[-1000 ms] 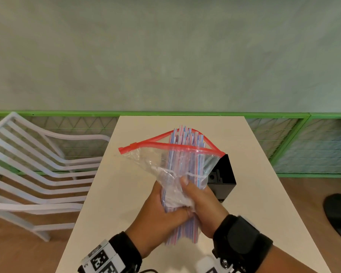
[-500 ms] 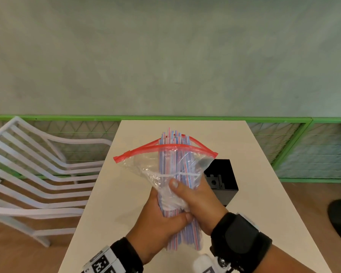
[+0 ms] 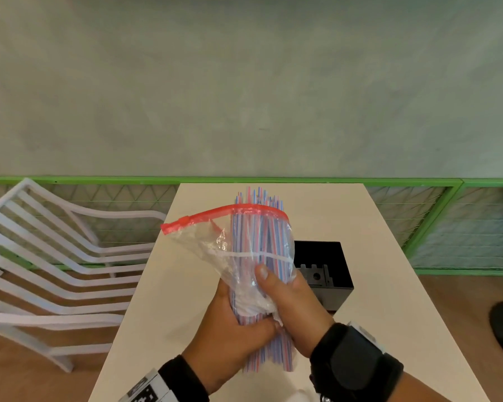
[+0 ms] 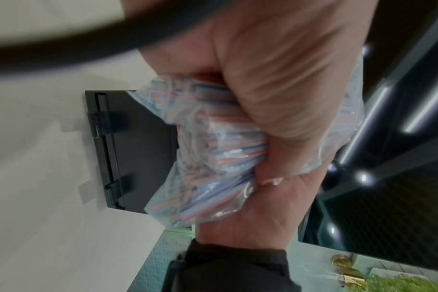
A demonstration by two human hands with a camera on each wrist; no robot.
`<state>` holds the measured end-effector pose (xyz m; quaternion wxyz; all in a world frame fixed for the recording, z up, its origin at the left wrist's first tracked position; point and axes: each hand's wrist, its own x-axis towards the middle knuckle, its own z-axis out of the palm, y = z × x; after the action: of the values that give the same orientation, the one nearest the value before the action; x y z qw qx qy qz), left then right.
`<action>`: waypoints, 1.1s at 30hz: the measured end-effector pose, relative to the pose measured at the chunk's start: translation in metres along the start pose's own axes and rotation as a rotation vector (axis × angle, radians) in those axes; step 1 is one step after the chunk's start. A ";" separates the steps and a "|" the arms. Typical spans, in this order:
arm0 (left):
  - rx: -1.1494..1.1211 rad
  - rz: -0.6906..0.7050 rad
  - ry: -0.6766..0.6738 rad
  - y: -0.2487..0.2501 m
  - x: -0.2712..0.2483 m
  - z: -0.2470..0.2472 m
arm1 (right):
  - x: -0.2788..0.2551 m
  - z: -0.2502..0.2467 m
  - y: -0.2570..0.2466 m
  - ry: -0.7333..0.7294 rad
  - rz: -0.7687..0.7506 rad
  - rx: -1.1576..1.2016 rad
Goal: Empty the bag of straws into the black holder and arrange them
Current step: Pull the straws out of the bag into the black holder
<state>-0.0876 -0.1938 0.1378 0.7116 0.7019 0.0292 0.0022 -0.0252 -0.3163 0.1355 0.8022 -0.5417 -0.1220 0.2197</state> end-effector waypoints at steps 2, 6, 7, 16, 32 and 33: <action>0.021 0.001 0.020 -0.001 0.003 -0.002 | 0.000 0.000 0.001 -0.013 0.015 -0.035; 0.001 -0.043 0.013 -0.001 0.005 -0.004 | -0.003 -0.002 0.002 -0.074 0.056 -0.084; -0.015 -0.057 0.017 -0.001 0.005 -0.004 | -0.004 -0.002 0.003 -0.080 0.067 -0.077; 0.015 -0.091 -0.035 0.009 0.004 -0.005 | -0.004 -0.009 0.003 -0.111 0.125 -0.048; 0.107 -0.123 -0.094 0.025 0.004 0.000 | -0.003 -0.001 -0.001 -0.003 0.108 -0.004; 0.113 -0.123 -0.097 0.027 0.004 0.001 | -0.003 -0.002 0.000 -0.009 0.120 0.002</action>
<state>-0.0823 -0.1938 0.1651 0.6704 0.7370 0.0380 -0.0773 -0.0270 -0.3192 0.1347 0.7876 -0.5462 -0.0926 0.2698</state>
